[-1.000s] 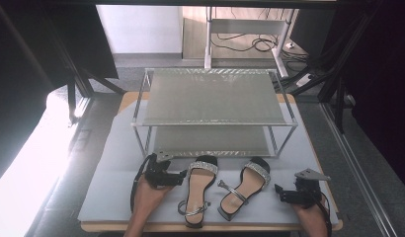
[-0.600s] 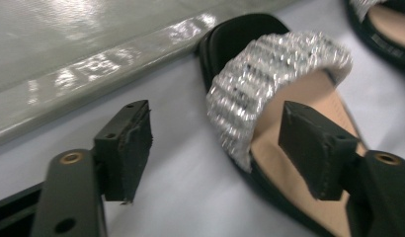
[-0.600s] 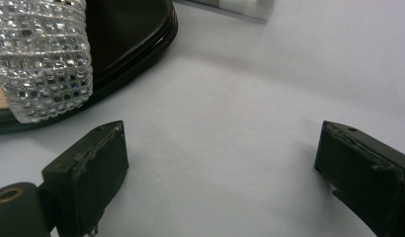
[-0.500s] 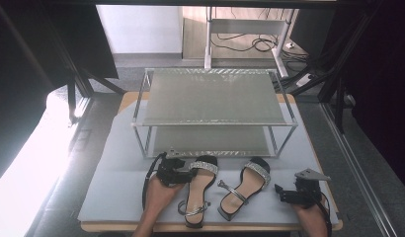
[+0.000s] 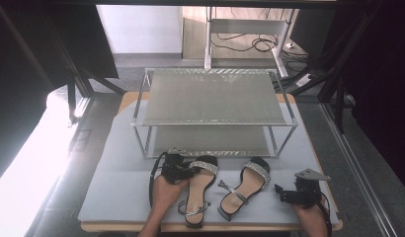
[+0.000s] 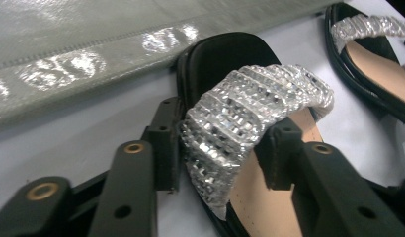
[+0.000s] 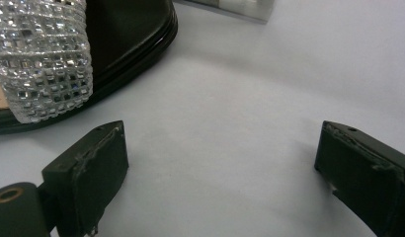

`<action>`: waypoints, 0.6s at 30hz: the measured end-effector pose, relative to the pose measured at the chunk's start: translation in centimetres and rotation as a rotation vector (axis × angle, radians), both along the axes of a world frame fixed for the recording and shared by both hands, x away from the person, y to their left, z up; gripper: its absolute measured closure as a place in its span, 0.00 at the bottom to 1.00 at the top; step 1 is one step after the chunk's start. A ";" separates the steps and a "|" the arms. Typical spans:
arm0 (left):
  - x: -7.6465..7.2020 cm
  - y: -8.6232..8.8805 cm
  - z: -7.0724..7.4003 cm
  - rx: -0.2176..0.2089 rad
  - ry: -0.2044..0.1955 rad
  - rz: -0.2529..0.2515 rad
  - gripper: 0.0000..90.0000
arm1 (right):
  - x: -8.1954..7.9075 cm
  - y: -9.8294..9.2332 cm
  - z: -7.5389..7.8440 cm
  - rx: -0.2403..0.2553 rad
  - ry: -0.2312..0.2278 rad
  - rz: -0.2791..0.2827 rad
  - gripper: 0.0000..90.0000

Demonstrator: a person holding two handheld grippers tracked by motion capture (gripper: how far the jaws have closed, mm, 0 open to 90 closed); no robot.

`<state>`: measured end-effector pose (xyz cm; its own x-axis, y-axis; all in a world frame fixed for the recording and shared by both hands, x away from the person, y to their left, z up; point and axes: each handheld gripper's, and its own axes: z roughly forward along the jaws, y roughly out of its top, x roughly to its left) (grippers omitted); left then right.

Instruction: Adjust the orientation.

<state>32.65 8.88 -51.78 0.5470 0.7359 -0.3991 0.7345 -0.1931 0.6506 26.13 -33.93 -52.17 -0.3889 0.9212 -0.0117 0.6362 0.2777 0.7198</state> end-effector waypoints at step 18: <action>0.9 2.7 1.9 -0.069 0.066 0.018 0.75 | 0.0 0.0 0.0 0.000 0.000 0.000 0.06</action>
<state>33.52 11.59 -49.88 0.5049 0.7147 -0.4841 0.7789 -0.1355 0.6123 26.13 -33.92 -52.17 -0.3888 0.9213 -0.0119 0.6360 0.2777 0.7200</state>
